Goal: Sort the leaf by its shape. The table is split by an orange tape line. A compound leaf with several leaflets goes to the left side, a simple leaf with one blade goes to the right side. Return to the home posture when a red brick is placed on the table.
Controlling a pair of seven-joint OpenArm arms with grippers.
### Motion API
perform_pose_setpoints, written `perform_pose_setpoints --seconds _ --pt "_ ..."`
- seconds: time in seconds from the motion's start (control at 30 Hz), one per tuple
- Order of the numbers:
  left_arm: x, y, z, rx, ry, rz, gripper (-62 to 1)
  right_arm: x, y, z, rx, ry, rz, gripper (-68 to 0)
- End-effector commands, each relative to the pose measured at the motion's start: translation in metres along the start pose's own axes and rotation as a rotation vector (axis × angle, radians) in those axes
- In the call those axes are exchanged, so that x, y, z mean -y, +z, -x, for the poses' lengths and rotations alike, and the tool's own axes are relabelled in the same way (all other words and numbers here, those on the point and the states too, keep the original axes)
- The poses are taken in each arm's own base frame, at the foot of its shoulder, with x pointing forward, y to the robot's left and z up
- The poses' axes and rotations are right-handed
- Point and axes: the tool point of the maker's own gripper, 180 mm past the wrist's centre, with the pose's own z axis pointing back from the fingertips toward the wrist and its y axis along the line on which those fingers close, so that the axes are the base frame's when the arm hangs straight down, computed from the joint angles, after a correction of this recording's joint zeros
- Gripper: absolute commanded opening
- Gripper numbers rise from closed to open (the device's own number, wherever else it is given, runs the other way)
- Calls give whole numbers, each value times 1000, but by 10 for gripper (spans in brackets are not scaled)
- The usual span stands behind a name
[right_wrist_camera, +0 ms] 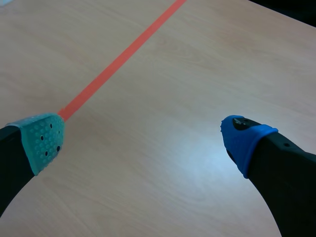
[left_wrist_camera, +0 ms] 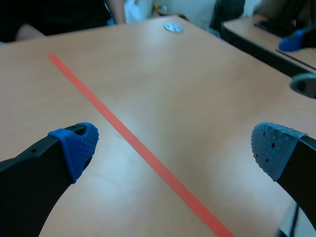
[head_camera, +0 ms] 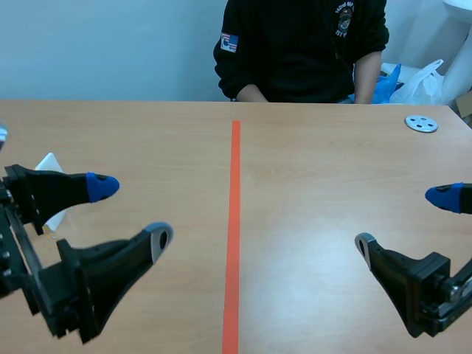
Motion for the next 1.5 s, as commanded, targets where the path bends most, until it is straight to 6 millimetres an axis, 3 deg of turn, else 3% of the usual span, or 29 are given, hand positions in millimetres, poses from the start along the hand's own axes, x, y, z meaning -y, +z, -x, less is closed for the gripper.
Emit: perform_pose_setpoints --seconds 0.0,0.33,1.47 --pt "-1 1 -3 5 -10 -13 14 3 -1 -16 54 0 8 4" --pt "-2 -3 -3 7 -51 -76 14 -4 -1 -25 81 -17 -25 4" --pt "-3 -3 -4 15 -42 -87 14 -4 -1 -25 82 -16 -23 4"
